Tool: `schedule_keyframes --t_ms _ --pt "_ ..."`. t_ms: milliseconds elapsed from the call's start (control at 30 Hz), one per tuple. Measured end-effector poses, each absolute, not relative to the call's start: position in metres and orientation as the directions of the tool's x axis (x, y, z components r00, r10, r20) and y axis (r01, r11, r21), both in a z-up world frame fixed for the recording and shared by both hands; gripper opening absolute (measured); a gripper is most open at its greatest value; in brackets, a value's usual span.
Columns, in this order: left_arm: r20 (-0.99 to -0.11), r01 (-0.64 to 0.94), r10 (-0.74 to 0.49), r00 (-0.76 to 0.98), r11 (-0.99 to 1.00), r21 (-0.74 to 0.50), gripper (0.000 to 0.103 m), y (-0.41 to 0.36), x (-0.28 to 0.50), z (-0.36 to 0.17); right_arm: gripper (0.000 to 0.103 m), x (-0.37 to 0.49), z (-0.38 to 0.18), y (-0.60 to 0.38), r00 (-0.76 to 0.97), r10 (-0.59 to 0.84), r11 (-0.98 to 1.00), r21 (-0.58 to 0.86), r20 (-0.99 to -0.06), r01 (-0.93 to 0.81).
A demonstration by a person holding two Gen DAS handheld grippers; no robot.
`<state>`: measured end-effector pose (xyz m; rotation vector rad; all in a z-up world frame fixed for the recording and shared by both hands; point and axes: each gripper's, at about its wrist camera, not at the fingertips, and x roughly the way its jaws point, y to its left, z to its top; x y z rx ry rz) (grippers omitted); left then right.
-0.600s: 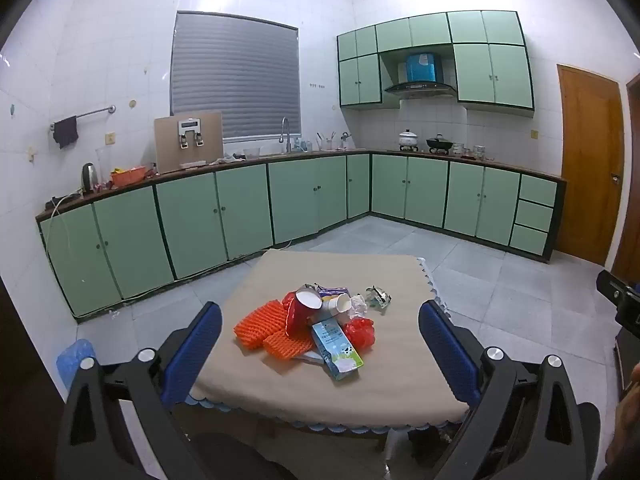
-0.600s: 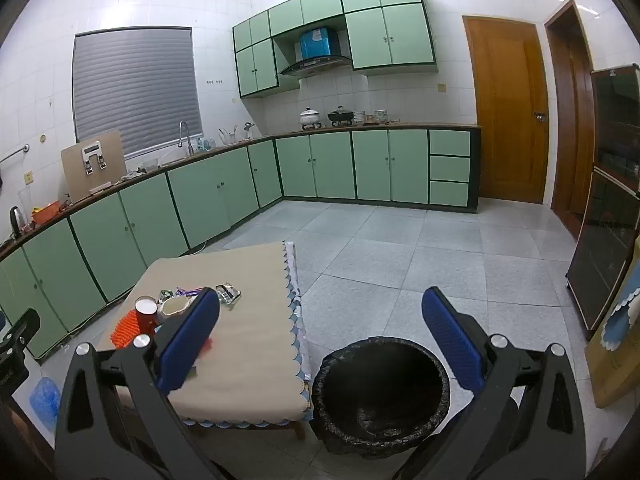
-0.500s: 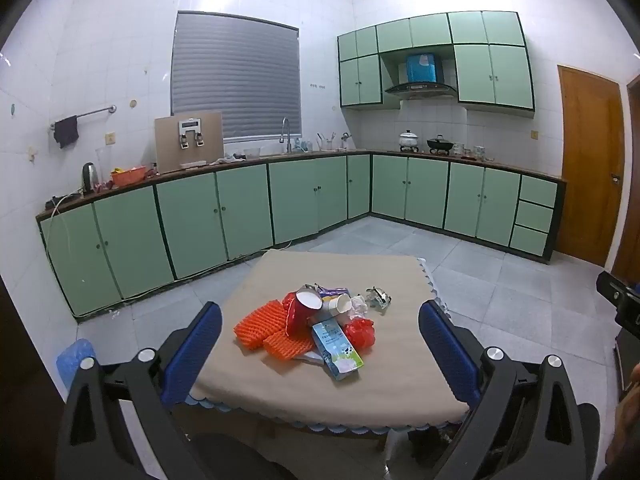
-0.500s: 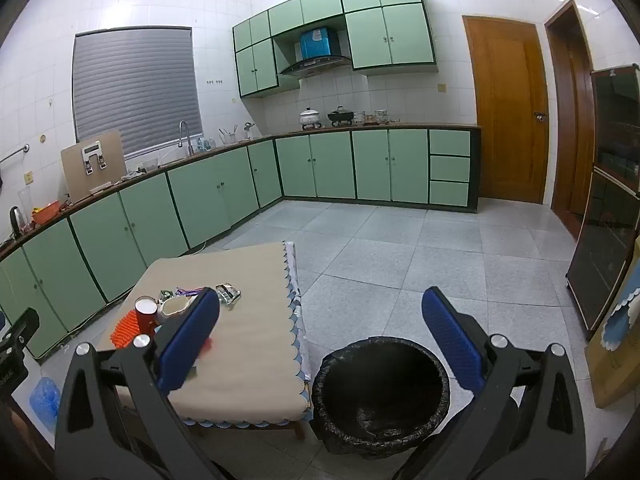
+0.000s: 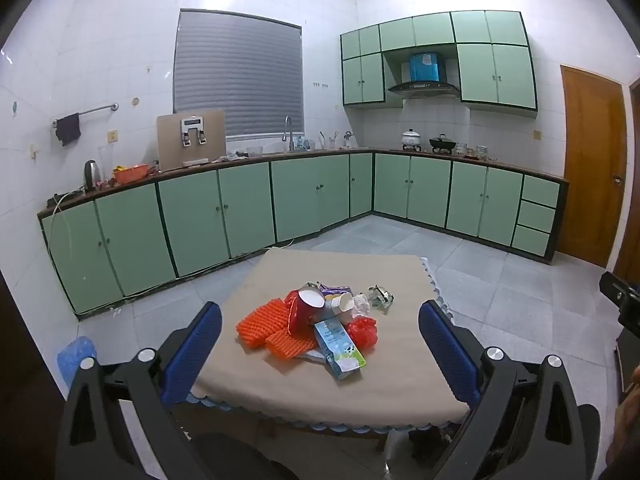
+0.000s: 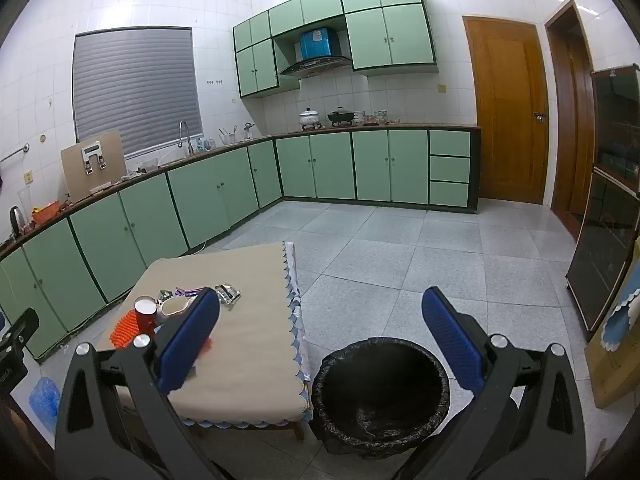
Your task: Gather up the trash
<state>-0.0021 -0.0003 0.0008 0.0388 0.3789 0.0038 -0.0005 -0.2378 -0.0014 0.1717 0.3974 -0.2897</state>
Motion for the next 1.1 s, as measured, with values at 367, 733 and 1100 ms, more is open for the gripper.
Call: schedule_keyframes --t_ms 367,733,1100 --pt "-0.37 -0.008 0.021 0.929 0.999 0.034 0.097 0.0026 0.0051 -0.0046 0.098 0.0023 -0.0014 -0.2393 0.884 -0.235 0.948 0.104 -0.405 0.3" --pt "-0.367 -0.011 0.023 0.93 0.999 0.033 0.097 0.0026 0.0054 -0.0065 0.098 0.0041 -0.0024 -0.2375 0.885 -0.233 0.95 0.099 -0.402 0.296" --pt "-0.366 -0.012 0.024 0.93 0.999 0.033 0.097 0.0028 0.0055 -0.0068 0.098 0.0072 -0.0048 -0.2342 0.885 -0.233 0.95 0.099 -0.403 0.295"
